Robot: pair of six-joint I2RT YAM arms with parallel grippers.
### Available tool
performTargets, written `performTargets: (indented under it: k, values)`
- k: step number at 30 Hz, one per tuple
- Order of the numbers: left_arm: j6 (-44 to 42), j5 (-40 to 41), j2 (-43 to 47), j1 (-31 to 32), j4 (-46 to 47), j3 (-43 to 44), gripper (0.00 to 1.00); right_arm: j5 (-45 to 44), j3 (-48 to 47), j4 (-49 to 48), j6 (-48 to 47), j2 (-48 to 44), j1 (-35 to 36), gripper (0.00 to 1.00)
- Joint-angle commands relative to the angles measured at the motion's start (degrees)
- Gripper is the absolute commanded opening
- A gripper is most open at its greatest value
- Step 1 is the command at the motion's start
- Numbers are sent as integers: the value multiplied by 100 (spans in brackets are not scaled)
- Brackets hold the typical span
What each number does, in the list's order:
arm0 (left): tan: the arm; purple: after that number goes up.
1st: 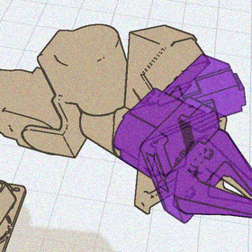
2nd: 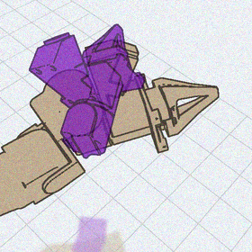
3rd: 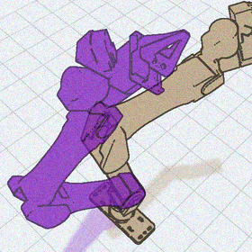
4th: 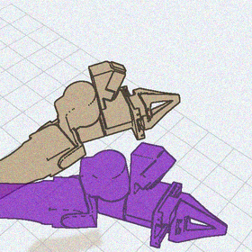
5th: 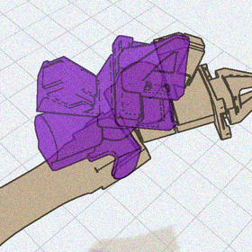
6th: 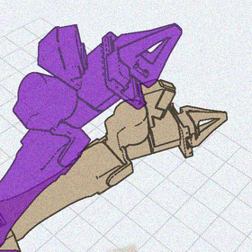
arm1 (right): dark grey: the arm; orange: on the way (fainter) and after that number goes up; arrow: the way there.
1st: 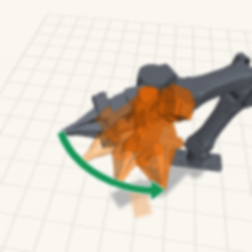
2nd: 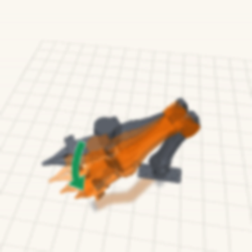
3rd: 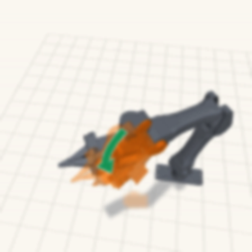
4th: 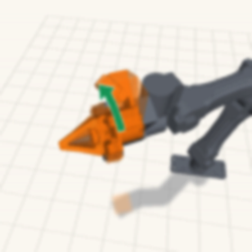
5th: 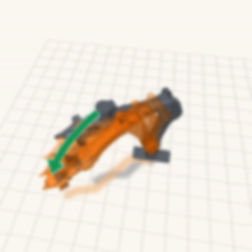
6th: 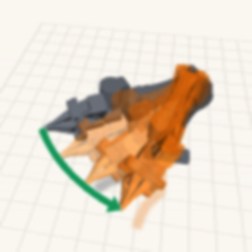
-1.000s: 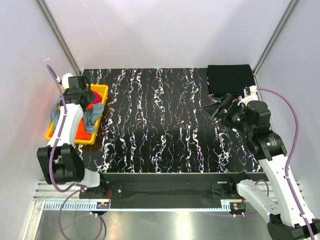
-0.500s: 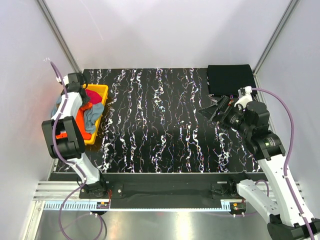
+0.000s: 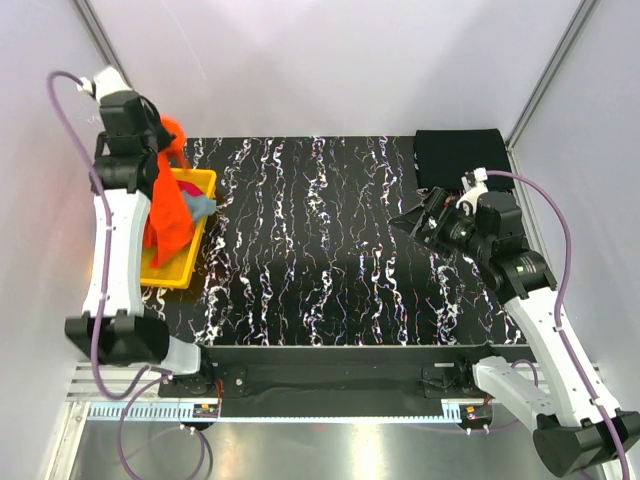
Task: Fold and stack the t-shirts
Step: Grab the tshirt from the pile, then move the tshirt to the center of the board
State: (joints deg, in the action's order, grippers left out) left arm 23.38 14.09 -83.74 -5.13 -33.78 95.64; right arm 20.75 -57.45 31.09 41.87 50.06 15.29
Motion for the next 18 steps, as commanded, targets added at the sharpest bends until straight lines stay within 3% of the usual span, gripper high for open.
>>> performTargets:
  k: [1,11,15,18]
  values:
    - [61,-704,587,319,530,902,0,289,-143,-270,58,82,27,100]
    - [343,-1671,1571,890,1136,501,0,61,-30,-270,67,-58,27,100]
    - [658,-2724,1660,917,1382,298,0,-10,-3,-270,111,-6,27,100]
    - [1429,-3709,1651,917,1917,184,0,-19,-64,-270,120,100,27,100]
